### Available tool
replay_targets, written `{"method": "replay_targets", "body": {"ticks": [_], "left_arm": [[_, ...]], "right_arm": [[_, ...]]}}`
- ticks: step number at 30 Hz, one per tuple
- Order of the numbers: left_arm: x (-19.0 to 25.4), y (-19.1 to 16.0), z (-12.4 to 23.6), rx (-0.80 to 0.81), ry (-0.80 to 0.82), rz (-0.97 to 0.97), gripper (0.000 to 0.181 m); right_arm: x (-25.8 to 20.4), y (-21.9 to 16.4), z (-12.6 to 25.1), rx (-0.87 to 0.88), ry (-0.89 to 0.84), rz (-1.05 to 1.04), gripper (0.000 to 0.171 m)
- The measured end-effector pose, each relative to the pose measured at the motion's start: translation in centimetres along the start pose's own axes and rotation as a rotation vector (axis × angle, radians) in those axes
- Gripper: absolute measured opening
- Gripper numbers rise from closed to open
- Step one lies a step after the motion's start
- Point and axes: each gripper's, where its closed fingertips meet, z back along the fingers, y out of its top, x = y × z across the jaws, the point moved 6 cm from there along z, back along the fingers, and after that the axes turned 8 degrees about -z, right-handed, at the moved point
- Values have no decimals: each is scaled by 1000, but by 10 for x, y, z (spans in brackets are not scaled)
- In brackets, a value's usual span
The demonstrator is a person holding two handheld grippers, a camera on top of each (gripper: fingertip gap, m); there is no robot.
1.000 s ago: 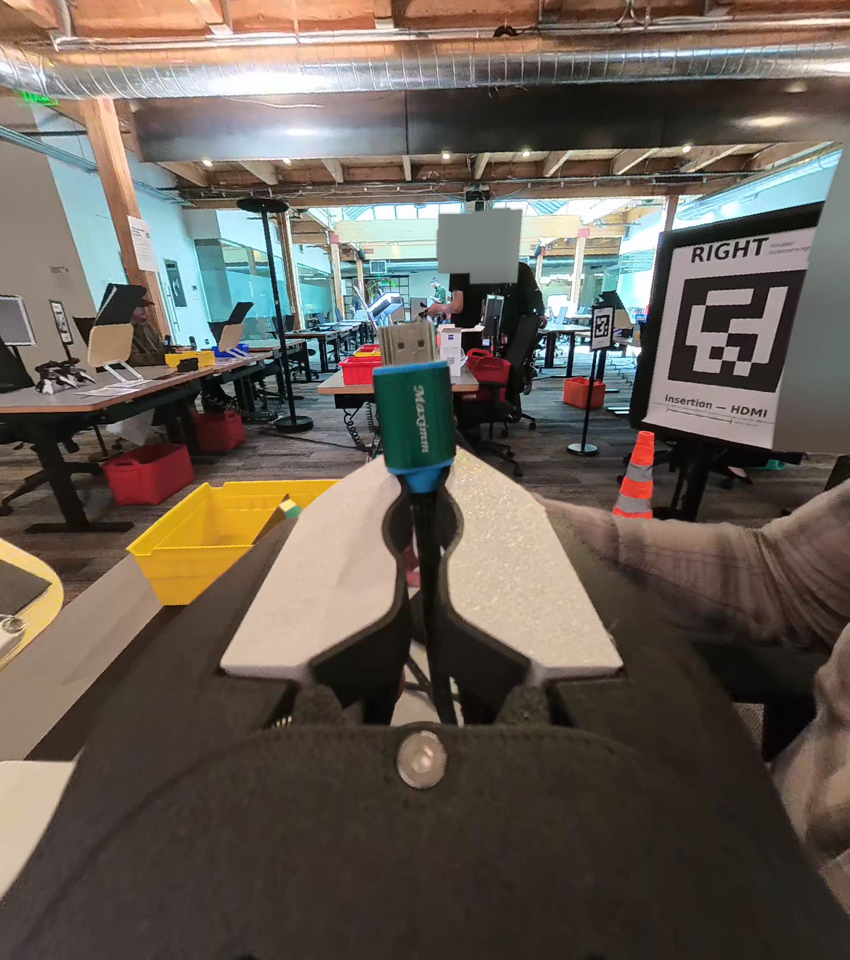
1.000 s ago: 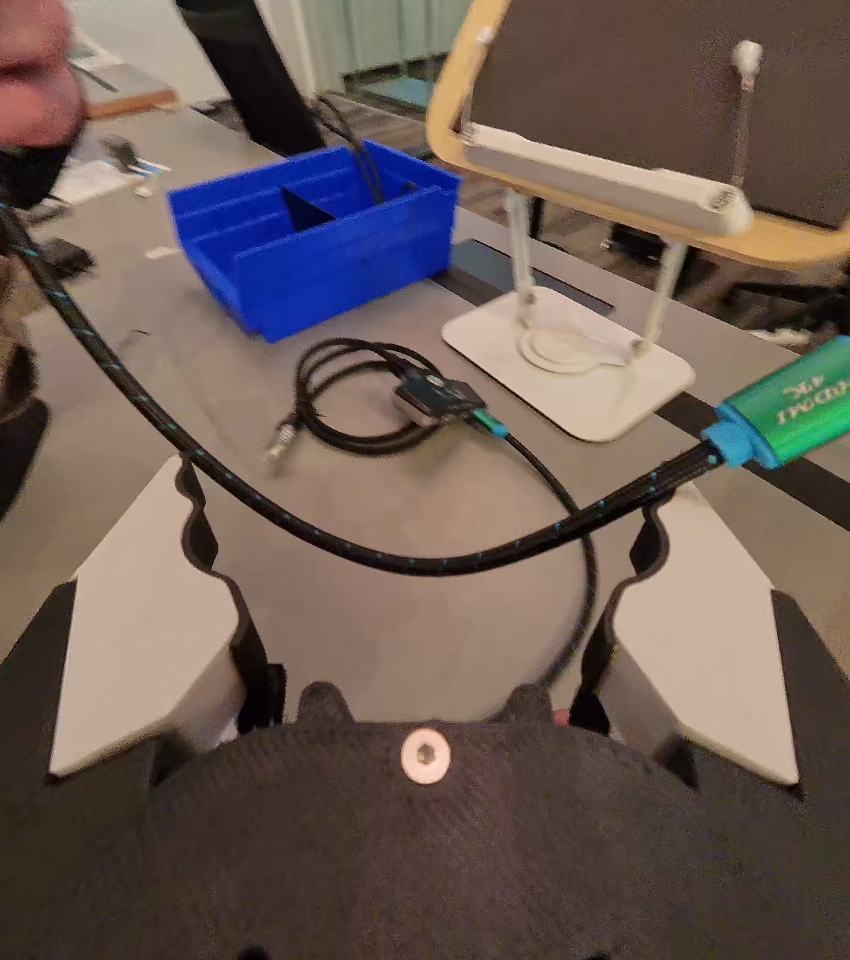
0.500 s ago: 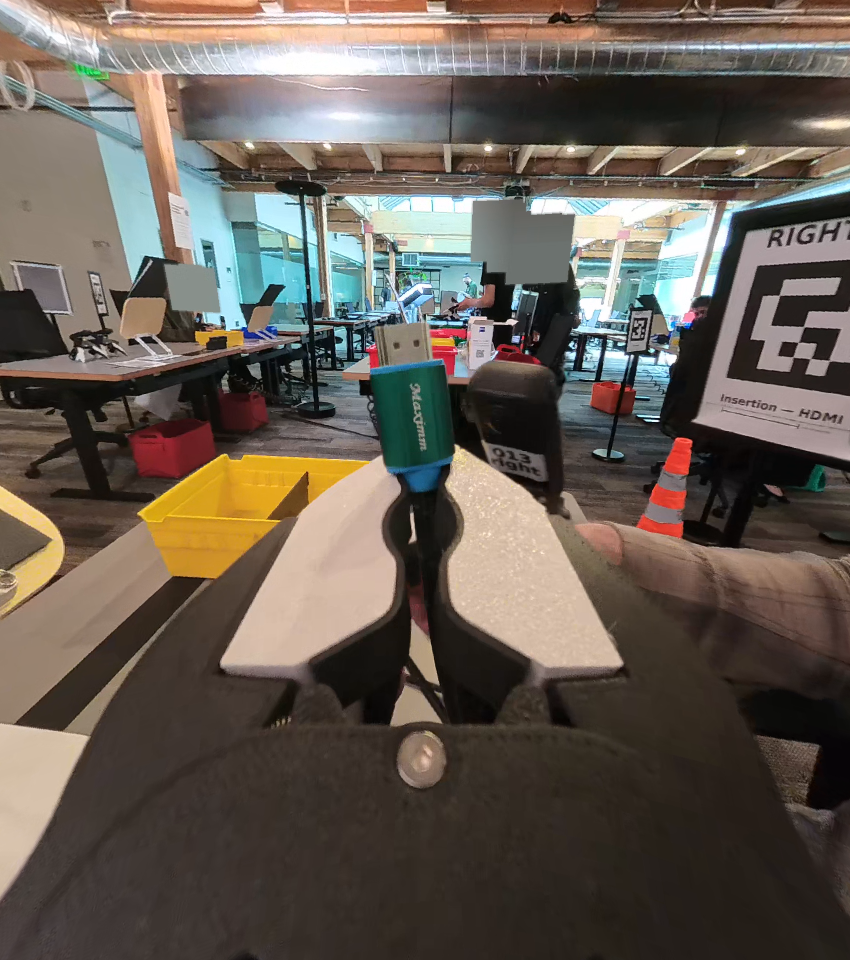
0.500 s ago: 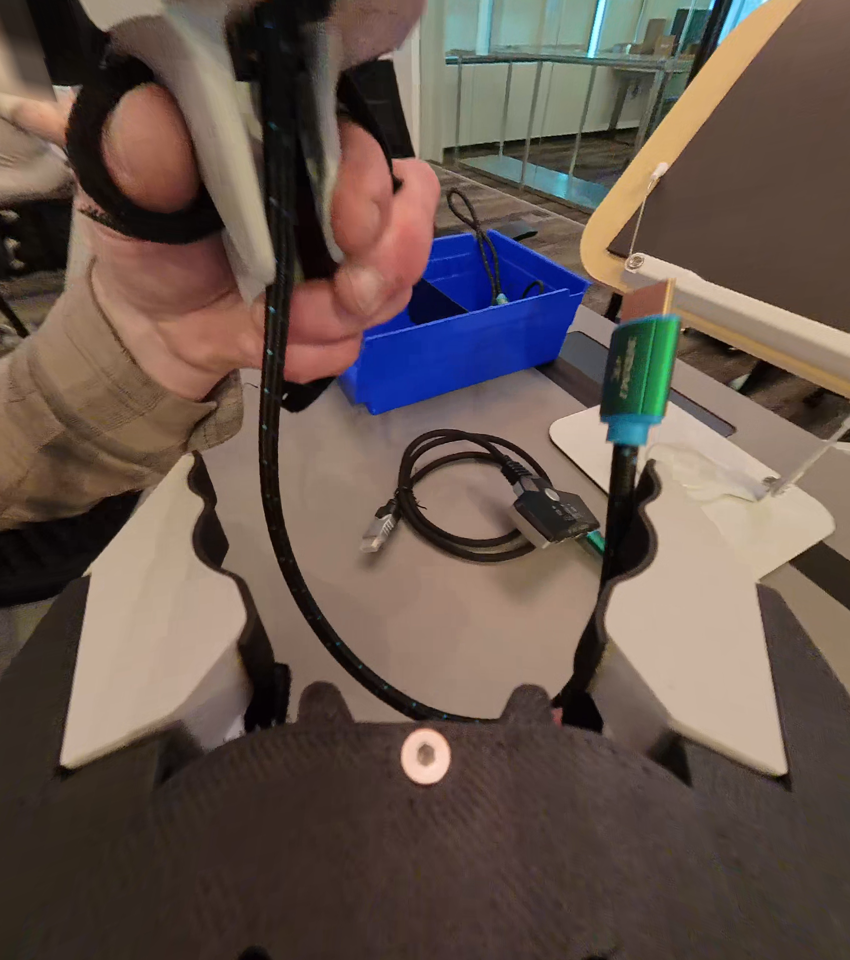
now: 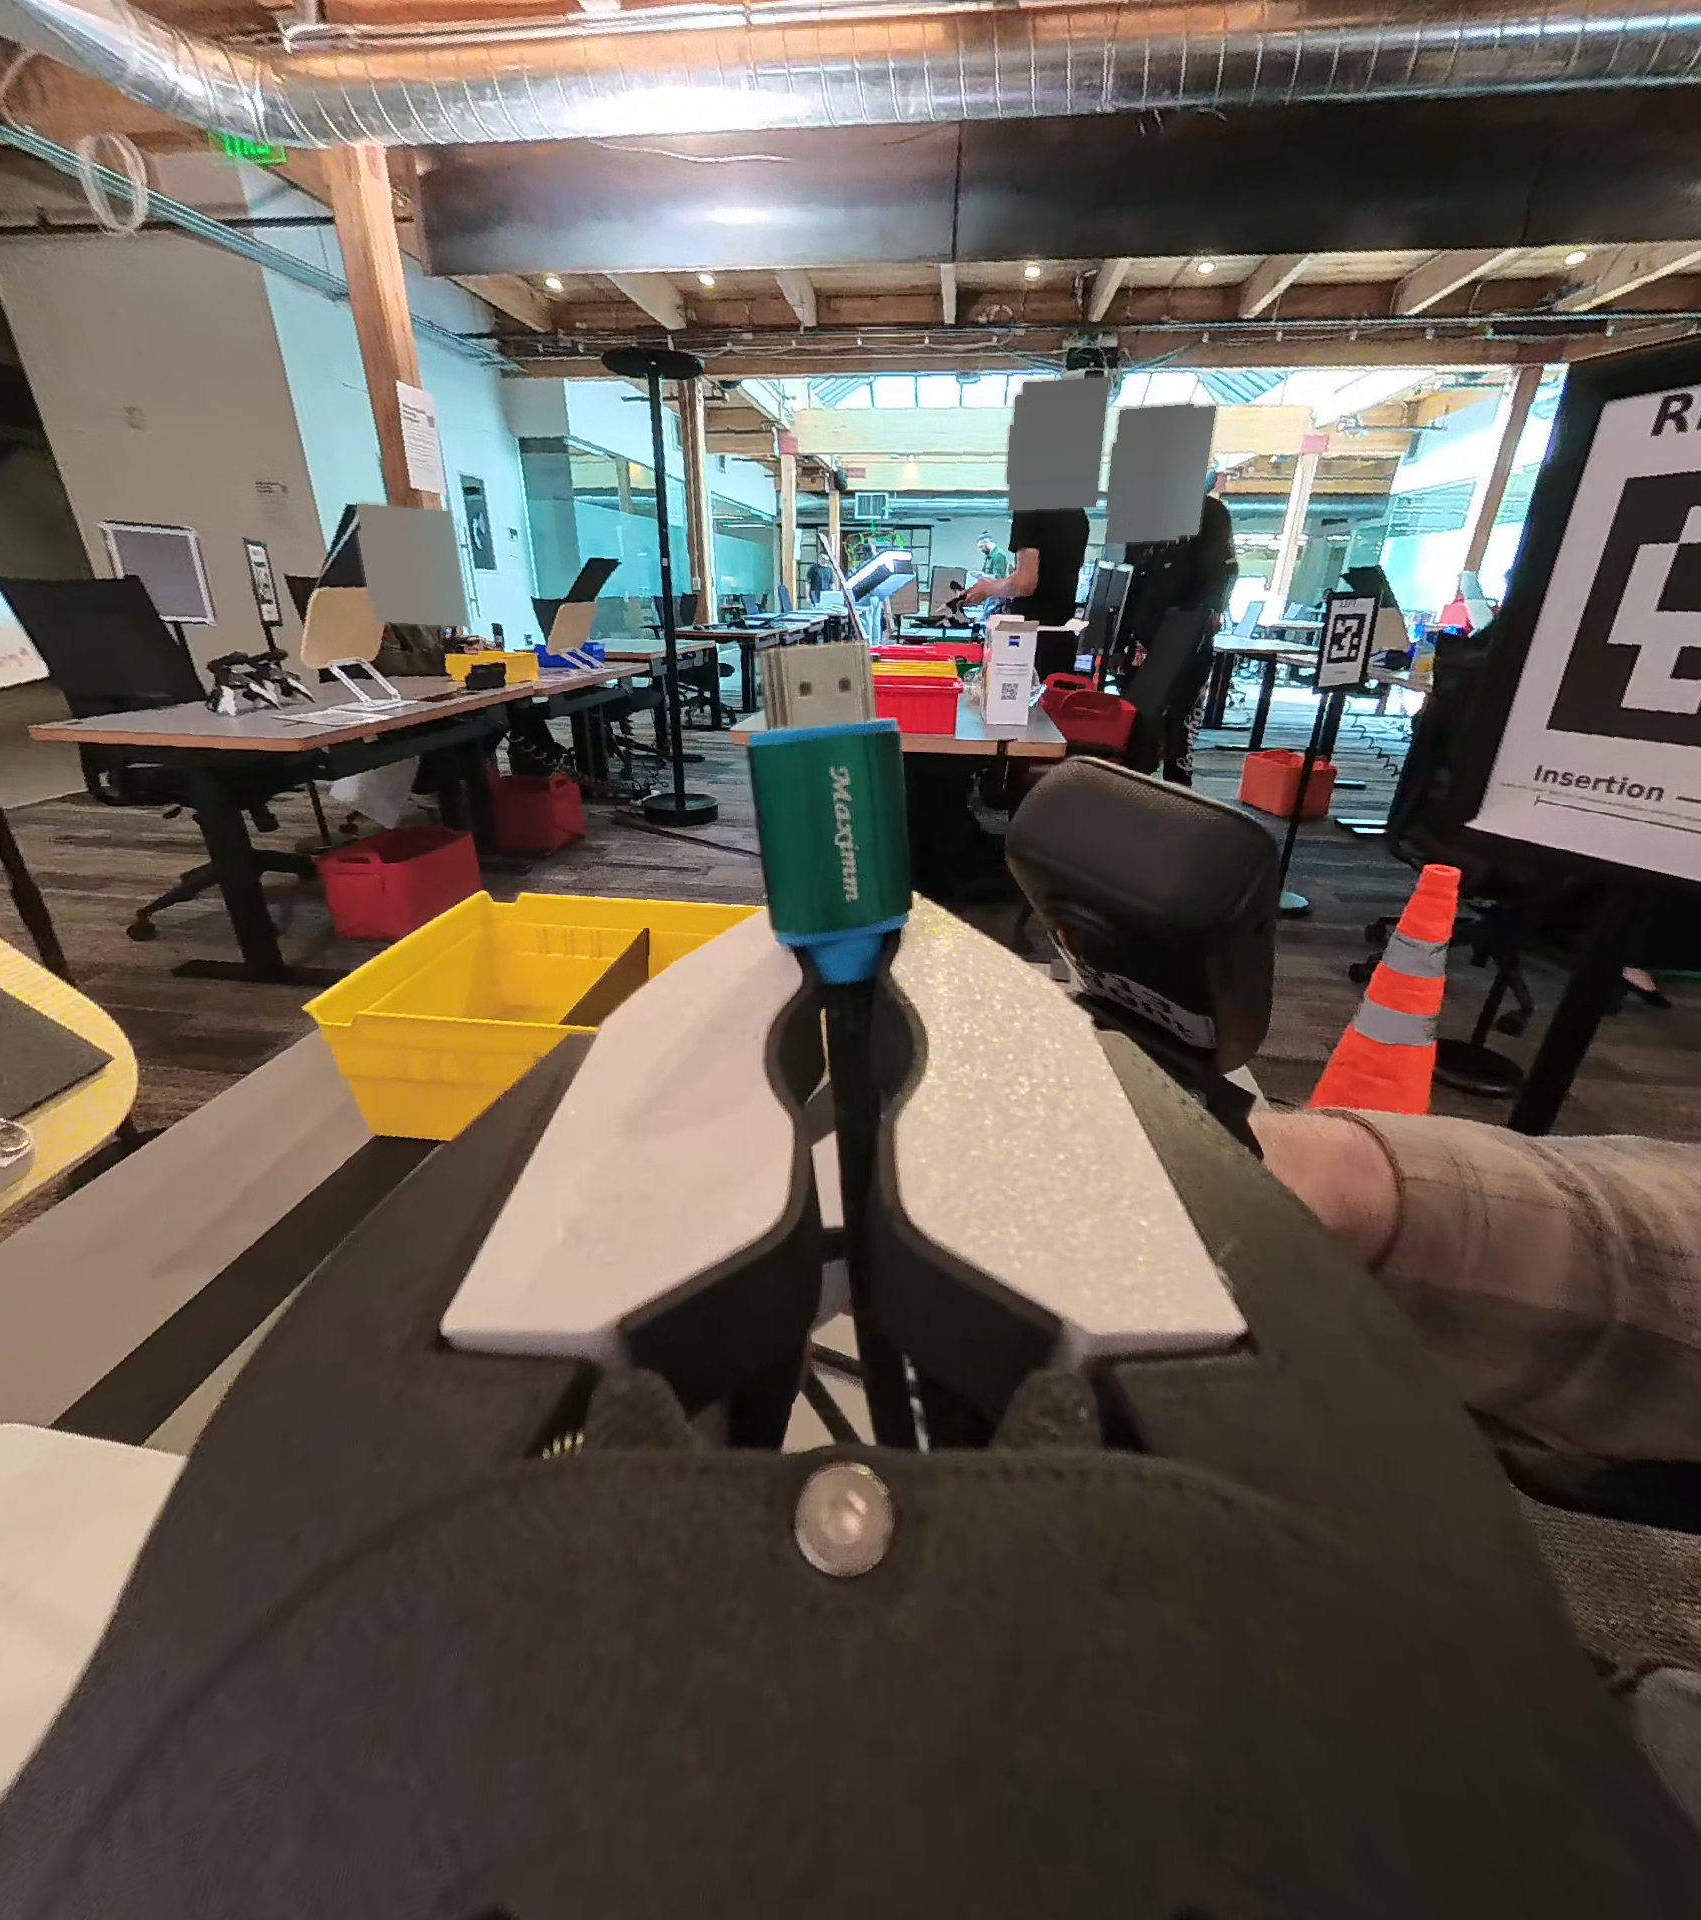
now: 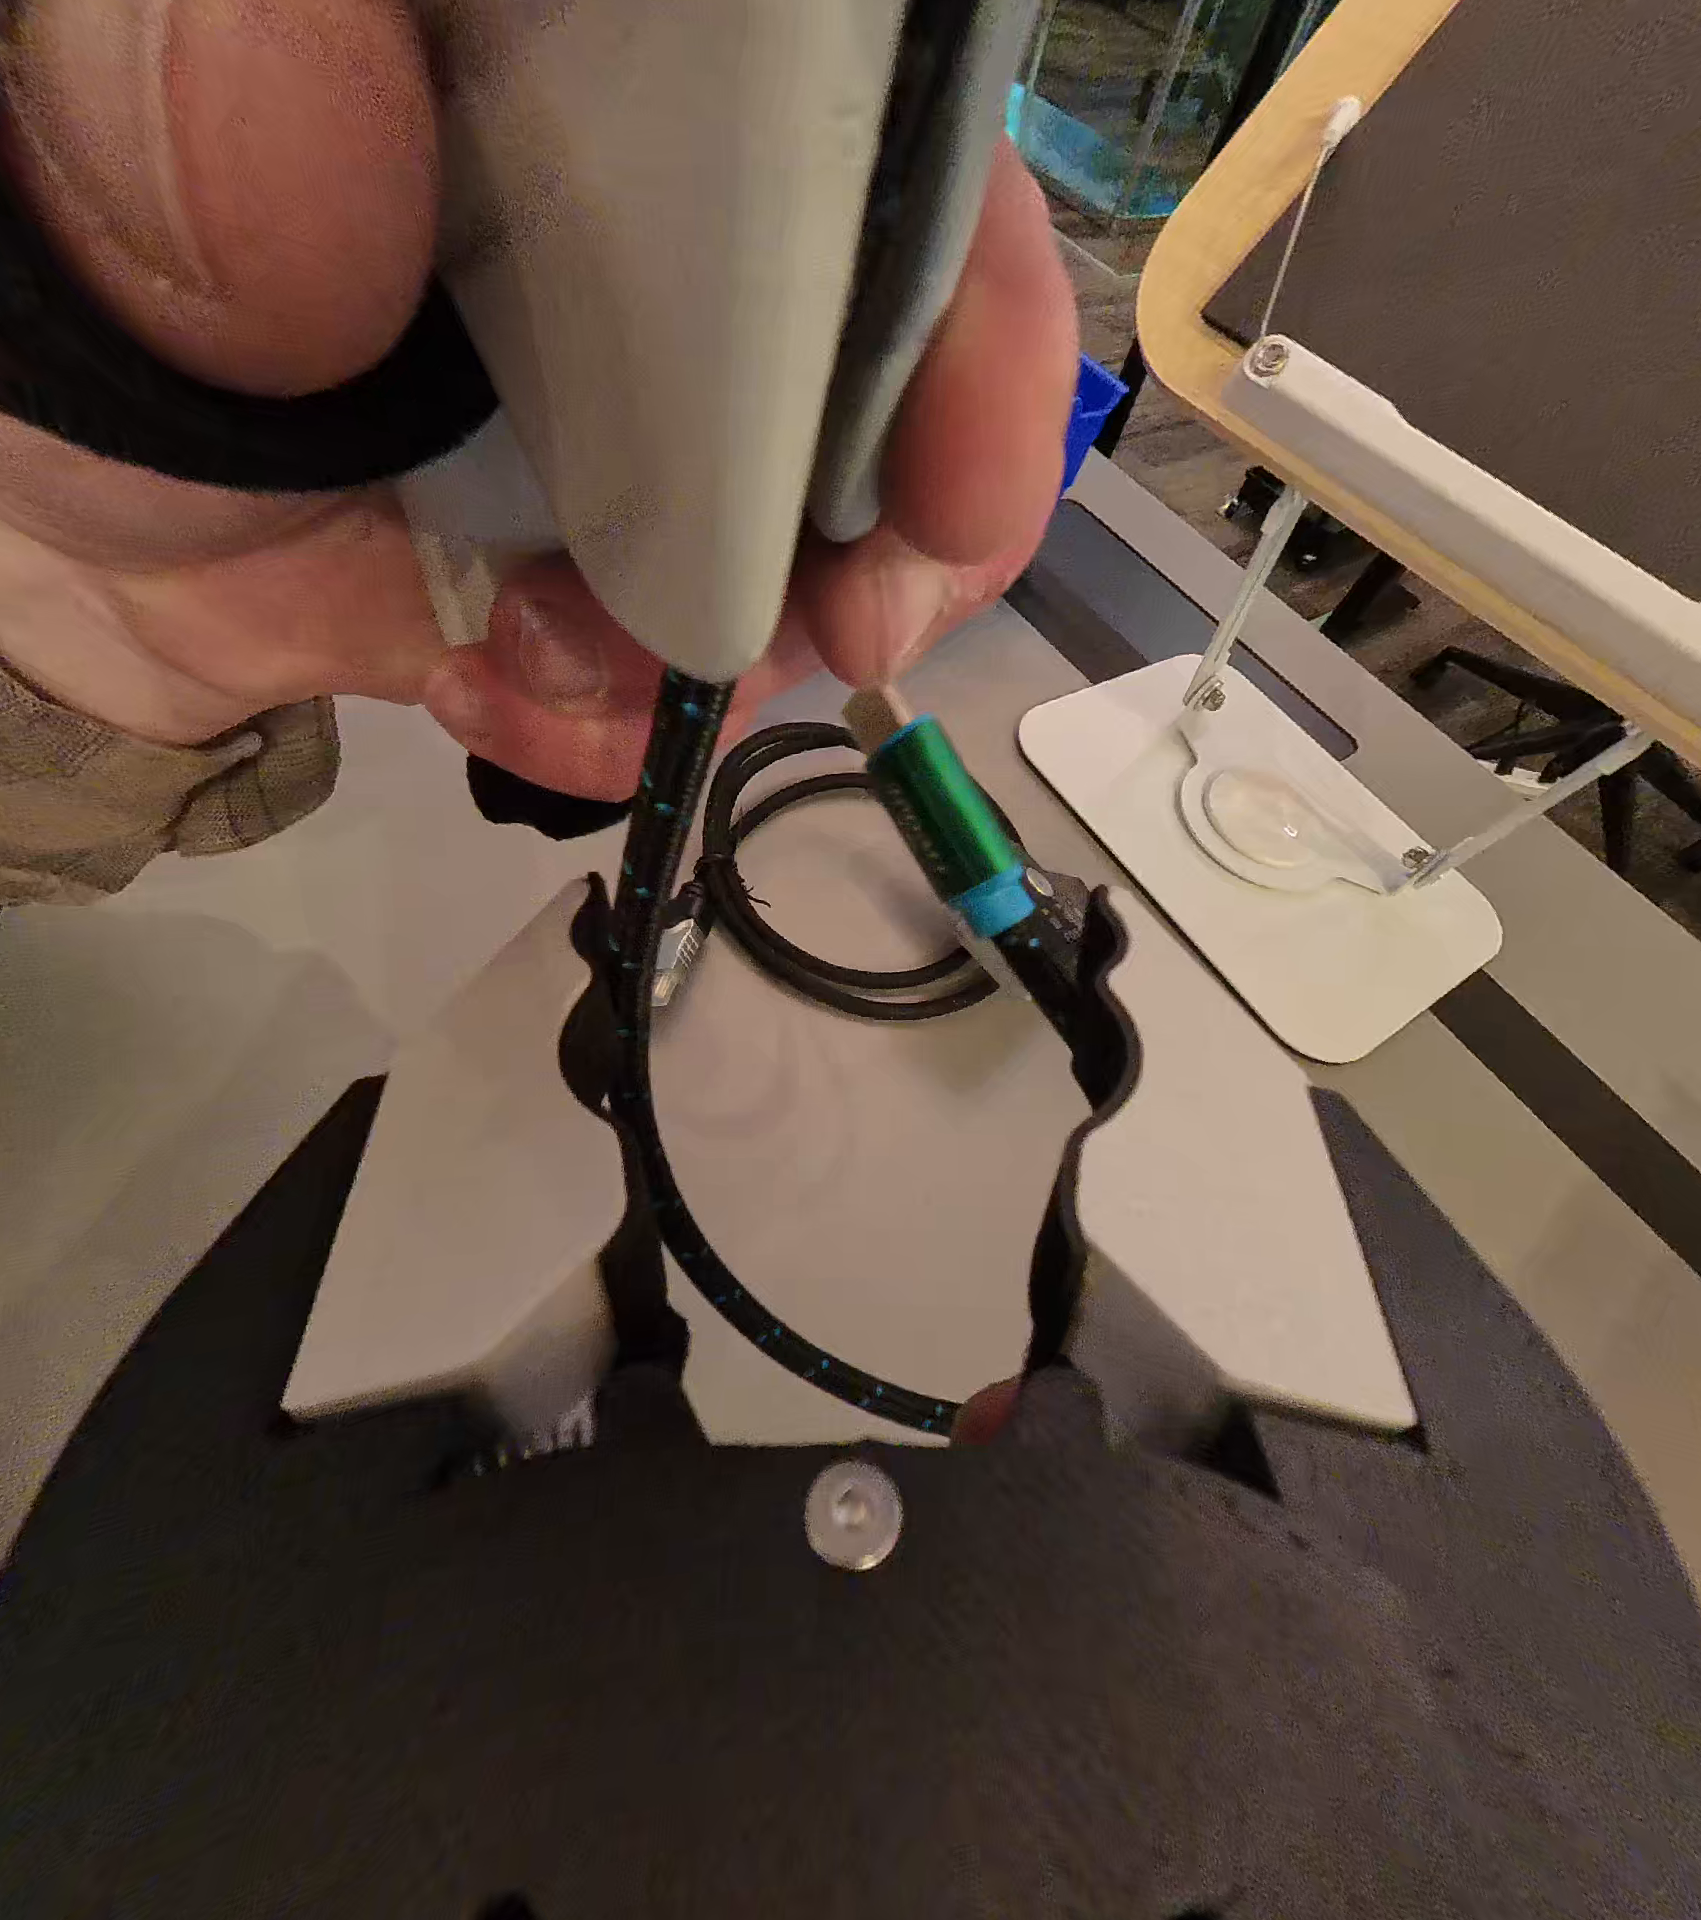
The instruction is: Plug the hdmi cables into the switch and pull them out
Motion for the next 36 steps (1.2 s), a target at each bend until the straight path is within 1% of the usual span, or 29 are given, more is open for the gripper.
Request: {"method": "replay_targets", "body": {"ticks": [2, 5, 9, 16, 17, 18, 19, 21, 23, 25, 27, 29, 30, 31, 34, 36], "left_arm": [[1, 1, 0, 6, -7, 7, 4], [3, 1, -1, -23, -2, -28, 4], [3, 2, 0, -23, -11, -25, 3], [-2, 5, 3, -14, -6, -8, 4], [-1, 4, 3, -22, -21, -1, 11], [-2, 3, 3, -38, -28, 6, 25], [-2, 3, 3, -43, -38, 6, 33], [-4, 7, 9, -33, -59, 8, 38], [-10, 9, 16, -49, -28, -26, 44], [-14, 7, 23, -119, -37, -46, 46], [-15, -9, 29, -289, -72, -103, 47], [-10, -35, 33, -506, -128, -163, 47], [-7, -46, 33, -581, -160, -189, 47], [-5, -53, 31, -604, -170, -200, 43], [0, -56, 24, -562, -237, -135, 12], [0, -62, 24, -571, -262, -114, 10]], "right_arm": [[-1, 0, 0, -1, 2, 18, 67], [-4, -1, -2, -3, 24, 20, 44], [-9, -2, -2, -1, 32, 60, 23], [-14, 0, 1, 34, 46, 109, 16], [-15, 0, 2, 41, 53, 108, 15], [-16, 1, 2, 51, 62, 99, 14], [-16, 2, 4, 69, 70, 85, 14], [-13, 4, 8, 100, 89, 49, 13], [-9, 4, 14, 129, 97, 20, 13], [-5, 2, 19, 110, 56, 50, 13], [-2, 2, 23, 118, 47, 47, 13], [1, 2, 26, 125, 37, 48, 13], [2, 2, 27, 126, 40, 51, 13], [3, 2, 27, 123, 36, 52, 13], [1, 1, 29, 119, 49, 66, 14], [0, -2, 29, 92, 39, 90, 14]]}}
